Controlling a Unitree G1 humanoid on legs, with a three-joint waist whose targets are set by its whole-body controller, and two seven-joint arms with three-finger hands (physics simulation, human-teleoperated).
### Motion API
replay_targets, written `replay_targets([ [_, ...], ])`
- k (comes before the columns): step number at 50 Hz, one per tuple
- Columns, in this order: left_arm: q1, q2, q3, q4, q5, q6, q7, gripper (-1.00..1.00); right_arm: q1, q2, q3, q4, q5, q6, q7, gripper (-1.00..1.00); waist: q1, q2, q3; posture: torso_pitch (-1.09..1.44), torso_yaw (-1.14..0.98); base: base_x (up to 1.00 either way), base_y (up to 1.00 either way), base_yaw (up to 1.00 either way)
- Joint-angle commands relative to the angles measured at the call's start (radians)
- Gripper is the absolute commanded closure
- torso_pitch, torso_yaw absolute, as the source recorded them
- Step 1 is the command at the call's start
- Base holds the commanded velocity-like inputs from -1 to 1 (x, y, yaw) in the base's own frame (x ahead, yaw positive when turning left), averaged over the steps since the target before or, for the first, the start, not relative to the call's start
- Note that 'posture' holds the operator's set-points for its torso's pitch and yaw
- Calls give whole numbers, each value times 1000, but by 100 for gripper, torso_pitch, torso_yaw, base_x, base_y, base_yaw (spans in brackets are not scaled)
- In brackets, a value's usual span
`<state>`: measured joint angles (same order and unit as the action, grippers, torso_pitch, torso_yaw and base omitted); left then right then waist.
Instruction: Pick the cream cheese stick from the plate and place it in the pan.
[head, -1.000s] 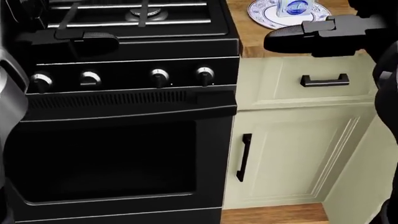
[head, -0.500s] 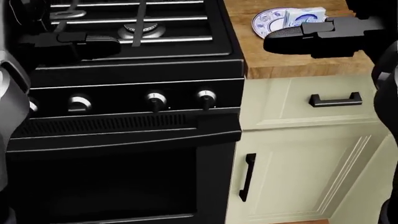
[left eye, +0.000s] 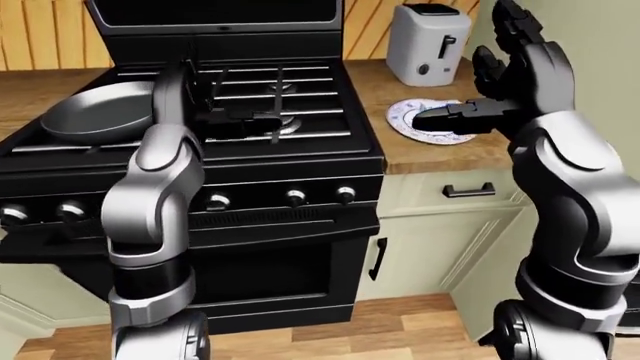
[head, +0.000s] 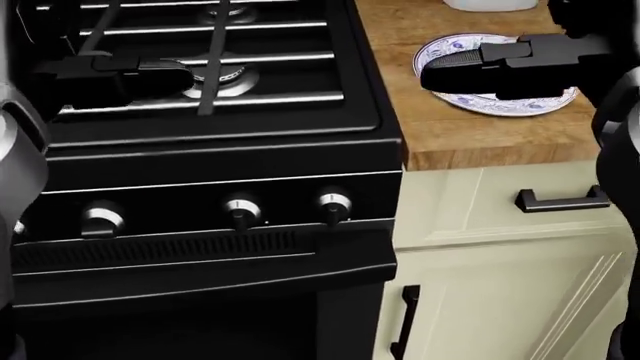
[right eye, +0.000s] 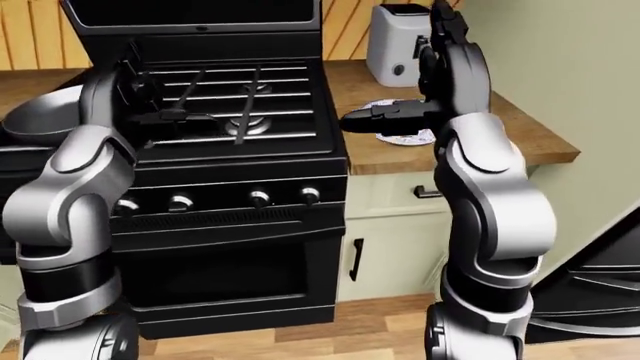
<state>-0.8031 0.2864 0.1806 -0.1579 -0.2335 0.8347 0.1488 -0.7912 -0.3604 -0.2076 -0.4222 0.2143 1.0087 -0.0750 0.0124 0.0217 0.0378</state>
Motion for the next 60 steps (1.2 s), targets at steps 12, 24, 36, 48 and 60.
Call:
replay_targets([
  [12, -35, 3, -4, -43, -5, -31, -6, -100, -36, -15, -21, -36, -5, -29, -8, -100, -8, -61, -24, 0, 0, 18, 0, 0],
  [24, -37, 3, -3, -54, -11, -21, -5, -100, -37, -15, -18, -37, -4, -27, -7, -100, -10, 30, -24, 0, 0, 19, 0, 0],
  [36, -35, 2, -4, -54, -9, -23, -7, -100, -34, -11, -15, -30, -5, -37, -4, -100, -4, -88, -23, 0, 0, 19, 0, 0],
  [48, -37, 4, -2, -52, -11, -22, -7, -100, -34, -8, -14, -27, -8, -37, -3, -100, -16, 46, -25, 0, 0, 18, 0, 0],
  [60, -37, 3, -4, -54, -9, -21, -9, -100, -31, -7, -15, -19, -12, -49, -1, -100, 11, -90, -43, 0, 0, 14, 0, 0],
])
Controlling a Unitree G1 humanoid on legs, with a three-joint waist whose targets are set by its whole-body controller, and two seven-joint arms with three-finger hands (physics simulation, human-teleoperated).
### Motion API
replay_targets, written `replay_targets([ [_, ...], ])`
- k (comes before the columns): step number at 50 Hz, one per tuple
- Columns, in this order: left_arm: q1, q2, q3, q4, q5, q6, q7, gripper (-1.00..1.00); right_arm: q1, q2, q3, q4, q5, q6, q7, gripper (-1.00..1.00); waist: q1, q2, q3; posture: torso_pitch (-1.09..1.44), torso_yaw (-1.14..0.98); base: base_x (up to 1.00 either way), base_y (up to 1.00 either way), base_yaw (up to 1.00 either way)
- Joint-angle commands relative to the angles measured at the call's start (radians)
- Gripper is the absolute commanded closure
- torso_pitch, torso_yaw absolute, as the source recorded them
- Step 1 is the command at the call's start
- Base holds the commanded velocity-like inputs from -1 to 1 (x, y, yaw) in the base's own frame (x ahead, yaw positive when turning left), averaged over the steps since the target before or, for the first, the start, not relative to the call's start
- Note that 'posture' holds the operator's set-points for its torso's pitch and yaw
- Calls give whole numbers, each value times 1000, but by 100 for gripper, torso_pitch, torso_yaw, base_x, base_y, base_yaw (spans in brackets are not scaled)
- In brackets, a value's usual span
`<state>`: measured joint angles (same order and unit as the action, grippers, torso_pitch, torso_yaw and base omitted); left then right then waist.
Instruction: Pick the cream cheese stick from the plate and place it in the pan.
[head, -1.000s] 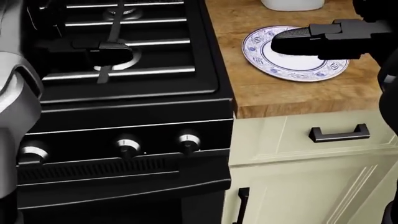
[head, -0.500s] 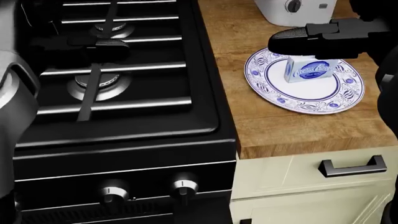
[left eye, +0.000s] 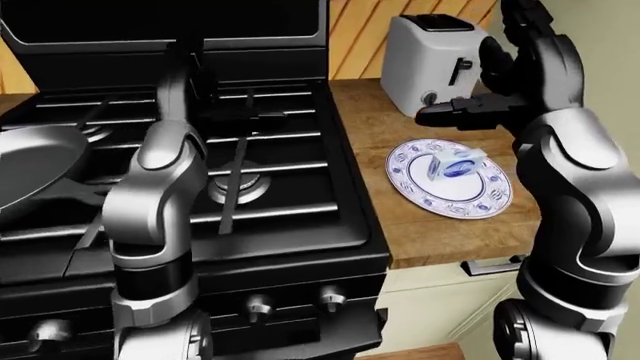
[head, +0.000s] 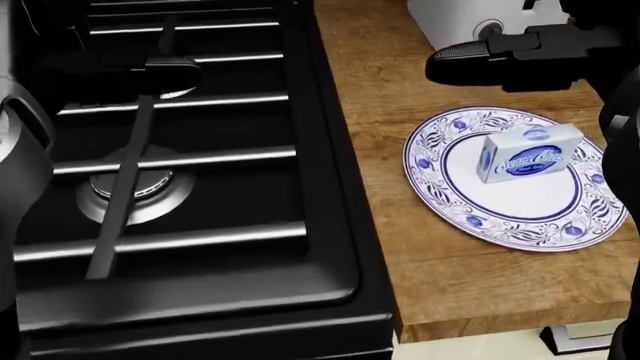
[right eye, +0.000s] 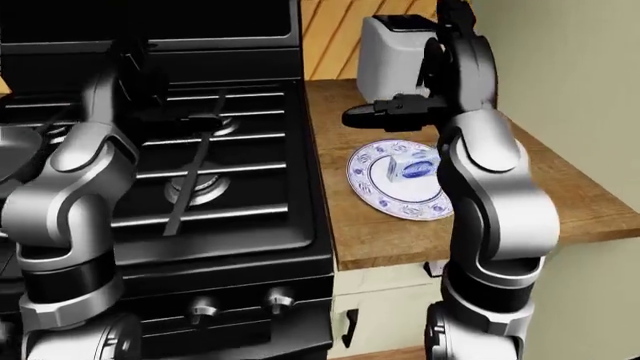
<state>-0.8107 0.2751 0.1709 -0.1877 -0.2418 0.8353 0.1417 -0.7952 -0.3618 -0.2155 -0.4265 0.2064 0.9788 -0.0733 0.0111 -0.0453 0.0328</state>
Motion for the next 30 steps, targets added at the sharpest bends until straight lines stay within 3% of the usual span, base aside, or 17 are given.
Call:
replay_targets([
  [1, -30, 14, 5, -27, -1, -19, -1, -100, -27, -6, -6, -15, -4, -19, -3, -100, -2, -6, -21, 0, 0, 14, 0, 0],
  [2, -29, 13, 5, -27, -1, -19, -2, -100, -27, -5, -7, -15, -4, -20, -2, -100, 2, -20, -14, 0, 0, 14, 0, 0],
  [5, -29, 13, 5, -27, -1, -19, -2, -100, -29, -5, -6, -19, -3, -14, -4, -100, -4, 3, -22, 0, 0, 15, 0, 0],
  [9, -28, 12, 4, -28, 1, -20, -3, -100, -27, -5, -8, -16, -4, -24, -4, -100, -8, 37, -30, 0, 0, 13, 0, 0],
  [12, -27, 11, 4, -27, 1, -24, -4, -100, -26, -4, -8, -15, -3, -26, -6, -100, -25, 84, -14, 0, 0, 5, 0, 0],
  [14, -27, 12, 6, -24, 1, -26, -5, -100, -27, -4, -9, -13, -3, -28, -8, -100, -28, 67, -7, 0, 0, 0, 0, 0],
  [16, -29, 12, 6, -29, -1, -19, -3, -100, -27, -6, -8, -14, -2, -28, -8, -100, -24, 58, -15, 0, 0, 0, 0, 0],
  [30, -25, 12, 5, -29, 1, -22, -4, -100, -33, -9, -8, -13, -6, -22, -16, -100, -11, 43, -12, 0, 0, 0, 0, 0],
])
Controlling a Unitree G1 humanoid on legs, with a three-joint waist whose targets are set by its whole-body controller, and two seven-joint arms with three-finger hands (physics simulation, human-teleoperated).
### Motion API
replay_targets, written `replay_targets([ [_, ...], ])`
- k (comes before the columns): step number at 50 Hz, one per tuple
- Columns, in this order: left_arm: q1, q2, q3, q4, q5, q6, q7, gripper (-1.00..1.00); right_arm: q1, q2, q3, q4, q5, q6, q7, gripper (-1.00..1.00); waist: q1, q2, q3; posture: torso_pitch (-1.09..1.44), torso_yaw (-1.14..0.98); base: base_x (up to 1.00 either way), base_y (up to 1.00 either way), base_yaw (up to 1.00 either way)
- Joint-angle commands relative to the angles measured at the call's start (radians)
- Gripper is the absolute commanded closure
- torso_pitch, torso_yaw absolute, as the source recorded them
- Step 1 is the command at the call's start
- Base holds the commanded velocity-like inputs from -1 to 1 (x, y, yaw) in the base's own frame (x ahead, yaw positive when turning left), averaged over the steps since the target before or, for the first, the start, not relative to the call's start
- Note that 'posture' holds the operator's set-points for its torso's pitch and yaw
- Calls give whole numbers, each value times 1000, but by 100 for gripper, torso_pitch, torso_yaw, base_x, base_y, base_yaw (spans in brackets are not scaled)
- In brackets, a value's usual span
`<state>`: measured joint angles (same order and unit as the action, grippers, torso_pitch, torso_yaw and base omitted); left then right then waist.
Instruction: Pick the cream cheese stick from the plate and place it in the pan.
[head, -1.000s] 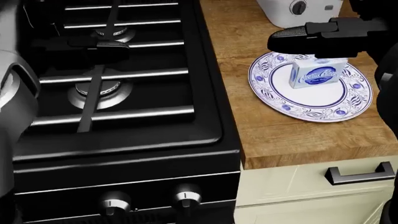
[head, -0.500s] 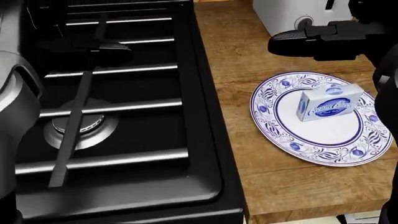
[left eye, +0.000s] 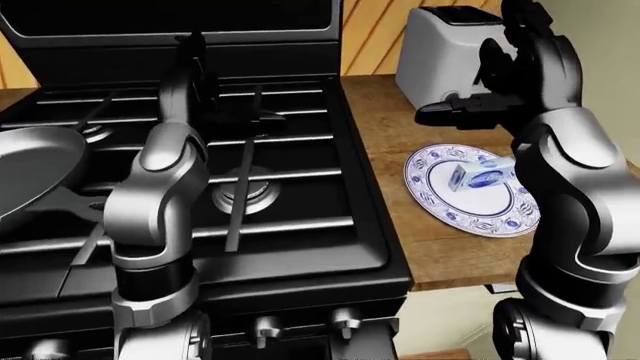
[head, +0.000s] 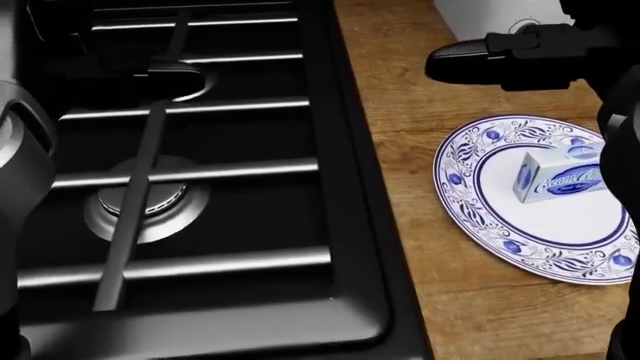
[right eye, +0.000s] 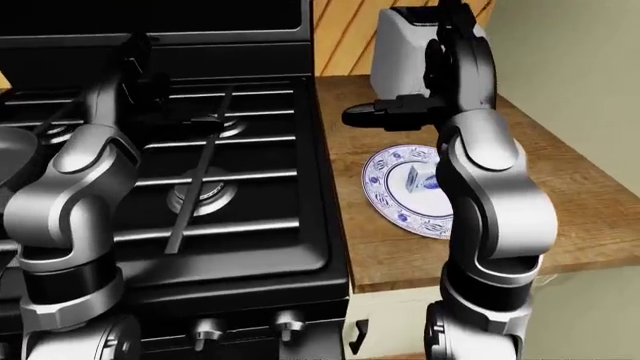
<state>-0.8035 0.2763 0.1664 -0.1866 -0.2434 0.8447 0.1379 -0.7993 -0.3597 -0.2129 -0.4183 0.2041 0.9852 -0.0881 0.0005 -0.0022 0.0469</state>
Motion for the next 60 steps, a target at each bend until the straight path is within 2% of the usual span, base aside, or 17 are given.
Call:
replay_targets([
  [1, -32, 10, 9, -28, 3, -33, -1, -100, -30, -12, -10, -19, -4, -27, -1, -100, 0, -1, -26, 0, 0, 0, 0, 0],
  [7, -34, 11, 9, -29, 2, -30, -1, -100, -30, -18, -8, -21, -11, -23, 2, -100, 3, -4, -25, 0, 0, 0, 0, 0],
  [13, -31, 5, 4, -26, 7, -35, -3, -100, -38, -36, -31, -15, -6, -18, 3, -100, 6, -7, -25, 0, 0, 0, 0, 0],
  [19, -32, 2, 9, -30, 0, -28, 0, -100, -55, -66, -13, -27, -19, 23, 27, -100, 5, -9, -25, 0, 0, 0, 0, 0],
  [21, -32, 4, 8, -29, 0, -29, 0, -100, -56, -76, -22, -32, -26, 35, 40, -100, 5, -9, -25, 0, 0, 0, 0, 0],
  [22, -31, 5, 9, -28, 1, -30, 1, -100, -60, -65, -46, -32, -12, 43, 39, -100, 6, -9, -25, 0, 0, 0, 0, 0],
  [25, -29, 0, 3, -24, 5, -34, 1, -100, -92, -125, -22, 23, -27, 58, 87, -100, 6, -11, -24, 0, 0, 0, 0, 0],
  [26, -33, 2, 6, -26, 3, -29, 1, -100, -120, -138, -31, 52, -27, 63, 103, -100, 6, -11, -25, 0, 0, 0, 0, 0],
  [29, -35, 6, 11, -23, -1, -31, 1, -100, -148, -226, 11, 113, -84, 48, 197, -100, 5, -12, -26, 0, 0, 0, 0, 0],
  [33, -35, 8, 10, -32, -4, -25, 5, -100, -186, -298, 54, 178, -204, 39, 354, -100, 4, -15, -23, 0, 0, 0, 0, 0],
  [35, -35, 9, 11, -34, -5, -24, 6, -100, -207, -313, 64, 194, -267, 46, 431, -100, 3, -15, -23, 0, 0, 0, 0, 0],
  [38, -40, 13, 15, -32, -8, -21, 7, -100, -225, -322, 53, 193, -347, 65, 522, -100, 3, -14, -23, 0, 0, 0, 0, 0],
  [42, -42, 15, 14, -33, -12, -23, 9, -100, -199, -418, 104, 185, -512, -13, 736, -100, 4, -14, -22, 0, 0, 0, 0, 0],
  [43, -39, 14, 13, -31, -11, -26, 8, -100, -208, -429, 102, 192, -560, -40, 788, -100, 3, -15, -21, 0, 0, 0, 0, 0],
  [46, -43, 17, 16, -33, -13, -21, 8, -100, -236, -410, 96, 225, -683, -108, 905, -100, 2, -12, -20, 0, 0, 0, 0, 0],
  [53, -44, 24, 19, -16, -17, -33, 13, -100, -208, -395, 59, 223, -895, -255, 1170, -100, -4, -7, -21, 0, 0, 0, 0, 0],
  [60, -42, 23, 18, -13, -17, -34, 12, -100, -186, -372, 17, 211, -1008, -357, 1296, -100, -5, -3, -22, 0, 0, 0, 0, 0],
])
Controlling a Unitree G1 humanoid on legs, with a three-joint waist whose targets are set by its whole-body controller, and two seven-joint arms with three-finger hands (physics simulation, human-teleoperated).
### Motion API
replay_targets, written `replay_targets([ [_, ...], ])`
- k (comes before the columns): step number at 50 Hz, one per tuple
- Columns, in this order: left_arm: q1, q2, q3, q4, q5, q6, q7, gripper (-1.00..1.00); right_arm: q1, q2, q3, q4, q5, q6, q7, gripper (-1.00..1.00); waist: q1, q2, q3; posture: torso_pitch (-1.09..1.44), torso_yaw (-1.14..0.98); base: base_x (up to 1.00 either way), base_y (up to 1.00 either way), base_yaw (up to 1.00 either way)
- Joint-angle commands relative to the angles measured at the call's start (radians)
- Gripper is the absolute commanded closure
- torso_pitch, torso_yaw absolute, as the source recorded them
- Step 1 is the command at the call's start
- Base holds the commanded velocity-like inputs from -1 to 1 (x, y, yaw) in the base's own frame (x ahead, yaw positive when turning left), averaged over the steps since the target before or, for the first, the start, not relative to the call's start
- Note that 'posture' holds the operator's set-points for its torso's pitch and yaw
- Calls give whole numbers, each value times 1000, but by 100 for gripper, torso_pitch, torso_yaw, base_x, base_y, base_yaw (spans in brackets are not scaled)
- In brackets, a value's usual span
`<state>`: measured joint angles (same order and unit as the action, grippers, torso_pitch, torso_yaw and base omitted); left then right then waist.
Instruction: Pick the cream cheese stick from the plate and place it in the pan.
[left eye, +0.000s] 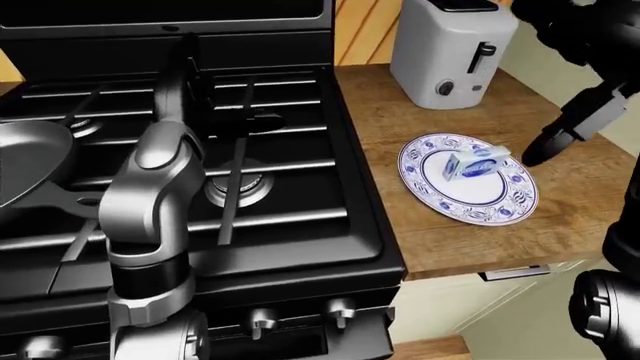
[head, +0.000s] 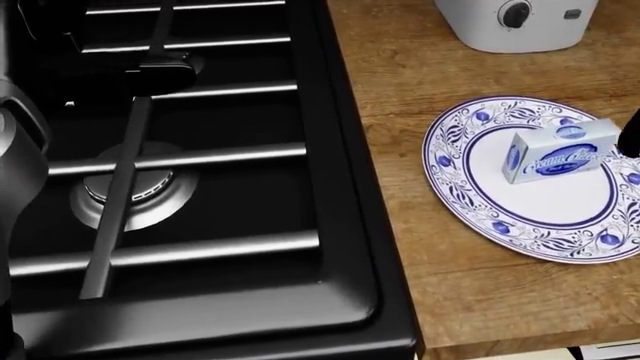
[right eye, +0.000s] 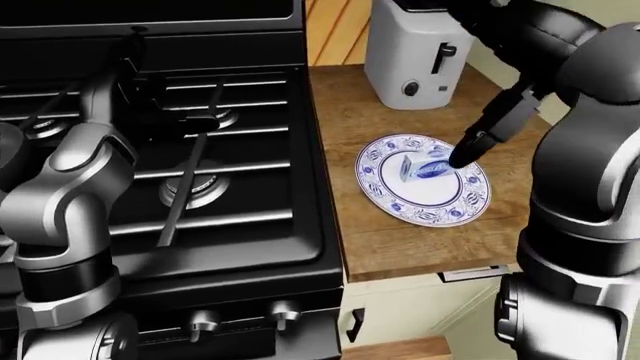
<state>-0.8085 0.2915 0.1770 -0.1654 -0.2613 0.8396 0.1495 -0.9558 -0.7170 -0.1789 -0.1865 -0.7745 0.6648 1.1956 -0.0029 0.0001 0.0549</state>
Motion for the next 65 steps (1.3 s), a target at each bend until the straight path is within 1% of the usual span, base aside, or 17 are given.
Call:
replay_targets([
  [1, -38, 8, 8, -34, 0, -30, 1, -100, -25, -14, -23, -23, -37, -52, 24, -100, -2, -4, -30, 0, 0, 0, 0, 0],
  [4, -39, 10, 9, -35, -1, -26, 3, -100, -27, -14, -31, -29, -55, -83, 55, -100, -3, -4, -29, 0, 0, 0, 0, 0],
  [13, -33, 3, 0, -33, 6, -32, -1, -100, -7, 20, -36, -35, -78, -138, 67, -100, -5, -4, -29, 0, 0, 0, 0, 0],
  [14, -33, 3, 2, -37, 5, -28, -1, -100, -5, 22, -34, -40, -83, -139, 74, -96, -6, -3, -30, 0, 0, 0, 0, 0],
  [15, -34, 4, 2, -38, 6, -28, -2, -100, -10, 31, -34, -47, -87, -128, 83, -83, -6, -3, -30, 0, 0, 0, 0, 0],
  [16, -33, 4, 4, -34, 7, -31, -3, -100, -4, 35, -37, -42, -86, -138, 71, -84, -6, -3, -30, 0, 0, 0, 0, 0],
  [18, -34, 3, 4, -36, 6, -30, -2, -100, 12, 43, -34, -42, -92, -156, 61, -75, -6, -3, -29, 0, 0, 0, 0, 0],
  [19, -35, 4, 5, -36, 6, -28, -2, -100, 4, 46, -32, -39, -96, -154, 62, -77, -6, -3, -29, 0, 0, 0, 0, 0],
  [21, -35, 4, 5, -32, 6, -33, -2, -100, -4, 48, -29, -12, -97, -183, 36, -73, -7, -2, -30, 0, 0, 0, 0, 0],
  [27, -39, 6, 8, -33, 2, -29, 1, -100, 6, 73, -15, 12, -123, -238, 15, -71, -7, -1, -31, 0, 0, 0, 0, 0],
  [36, -37, 4, 2, -32, 3, -34, 1, -100, 18, 107, -6, 17, -162, -278, 27, -69, -7, 0, -32, 0, 0, 0, 0, 0],
  [41, -41, 8, 8, -31, 0, -31, 2, -100, 12, 130, 11, 56, -187, -324, 16, -59, -9, 1, -33, 0, 0, 0, 0, 0],
  [44, -34, 4, 0, -30, 5, -37, 0, -100, -7, 148, 23, 96, -204, -352, -1, -65, -10, 2, -33, 0, 0, 0, 0, 0],
  [47, -39, 6, 6, -23, 5, -38, -2, -100, -23, 142, 23, 127, -216, -388, -10, -65, -10, 4, -35, 0, 0, 0, 0, 0],
  [54, -37, 6, 7, -19, 5, -42, -2, -100, -13, 154, 34, 166, -254, -455, 1, -67, -10, 4, -35, 0, 0, 0, 0, 0],
  [57, -37, 7, 8, -20, 2, -41, -1, -100, -11, 147, 38, 182, -281, -502, 7, -61, -11, 4, -35, 0, 0, 0, 0, 0],
  [65, -39, 11, 9, -16, 0, -43, 1, -100, -8, 155, 34, 215, -325, -566, 12, -58, -11, 5, -36, 0, 0, 0, 0, 0],
])
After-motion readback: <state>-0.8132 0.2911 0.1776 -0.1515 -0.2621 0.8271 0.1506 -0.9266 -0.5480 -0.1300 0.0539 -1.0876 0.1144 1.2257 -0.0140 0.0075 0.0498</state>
